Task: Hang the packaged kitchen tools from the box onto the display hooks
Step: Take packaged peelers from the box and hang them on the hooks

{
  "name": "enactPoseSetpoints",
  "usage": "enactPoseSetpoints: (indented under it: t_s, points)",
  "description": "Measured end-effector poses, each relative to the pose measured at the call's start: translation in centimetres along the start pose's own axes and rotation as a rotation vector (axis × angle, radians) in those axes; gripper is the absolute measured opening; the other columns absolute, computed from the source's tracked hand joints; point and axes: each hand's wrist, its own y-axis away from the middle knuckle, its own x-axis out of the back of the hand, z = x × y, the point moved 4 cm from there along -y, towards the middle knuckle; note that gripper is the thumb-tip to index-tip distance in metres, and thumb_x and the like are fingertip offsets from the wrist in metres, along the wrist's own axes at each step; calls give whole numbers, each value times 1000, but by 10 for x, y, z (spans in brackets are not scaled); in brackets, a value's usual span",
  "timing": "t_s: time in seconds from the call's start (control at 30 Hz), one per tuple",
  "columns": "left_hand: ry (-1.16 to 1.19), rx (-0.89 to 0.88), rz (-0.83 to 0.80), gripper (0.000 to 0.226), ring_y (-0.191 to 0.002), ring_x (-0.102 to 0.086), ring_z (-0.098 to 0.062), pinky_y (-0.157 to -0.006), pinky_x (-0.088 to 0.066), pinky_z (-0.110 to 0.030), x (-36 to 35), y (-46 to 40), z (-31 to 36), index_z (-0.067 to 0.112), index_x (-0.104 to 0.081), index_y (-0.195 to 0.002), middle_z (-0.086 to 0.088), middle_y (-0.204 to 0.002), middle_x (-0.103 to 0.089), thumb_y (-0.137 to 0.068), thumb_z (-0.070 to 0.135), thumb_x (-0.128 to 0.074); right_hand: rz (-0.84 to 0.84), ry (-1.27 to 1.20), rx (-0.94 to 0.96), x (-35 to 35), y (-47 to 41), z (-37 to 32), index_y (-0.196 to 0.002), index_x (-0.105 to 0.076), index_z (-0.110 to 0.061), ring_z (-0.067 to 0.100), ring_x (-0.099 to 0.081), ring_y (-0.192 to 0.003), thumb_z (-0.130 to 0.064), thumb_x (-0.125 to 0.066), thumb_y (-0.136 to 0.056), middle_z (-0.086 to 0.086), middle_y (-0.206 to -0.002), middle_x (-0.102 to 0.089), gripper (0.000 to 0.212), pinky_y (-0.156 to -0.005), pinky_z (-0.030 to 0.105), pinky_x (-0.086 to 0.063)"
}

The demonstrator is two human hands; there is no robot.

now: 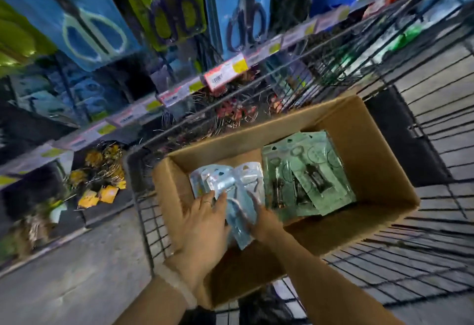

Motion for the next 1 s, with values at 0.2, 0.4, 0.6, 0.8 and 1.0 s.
enactPoseSetpoints:
  t_s: [0.2, 0.4, 0.6, 0.8, 1.0]
  points:
    - [104, 83, -18, 67, -139, -22, -18, -115, -21, -30, -18, -12, 1, 27, -8, -151, 2, -155, -17, -96, 42, -43, -54, -84, -35, -9, -22, 3, -149, -13, -17, 26, -47, -122, -17, -59, -90, 13, -138, -41, 75, -100, 24, -40]
    - [103, 91, -15, 63, -140, -17, -18, -115, -17, -29, -26, -12, -1, 24, -4, -151, 0, -156, -11, -99, 34, -38, 6, 83, -47, -24, -47, -15, -149, -11, -17, 33, -18, -142, -40, -67, -82, 13, -153, -17, 90, -115, 45, -25]
    - [104, 118, -52, 69, -142, -16, -21, -116, -15, -31, -34, -15, -1, 24, -3, -151, -2, -157, -11, -98, 25, -47, 4, 126, -78, -20, -58, -14, -106, -58, -8, 17, -57, -100, -12, -46, -97, 8, -109, -61, 16, -84, 22, -43]
    - [268, 182, -73, 71, -140, -21, -18, -113, -20, -27, -28, -15, -2, 18, -6, -151, -2, -154, -18, -97, 36, -47, 60, -257, -54, 27, -23, -21, -87, -56, -15, 17, -57, -73, -18, -62, -89, 3, -81, -60, 7, -65, 25, -45]
    - [869, 343, 82, 87, -130, -42, -18, -103, -37, -28, -23, -19, 22, 19, -12, -150, -3, -142, -41, -84, 23, -69, 113, -652, 164, 60, 53, -52, -75, -55, -13, 11, -53, -63, -5, -70, -81, -1, -68, -57, 18, -60, 23, -44]
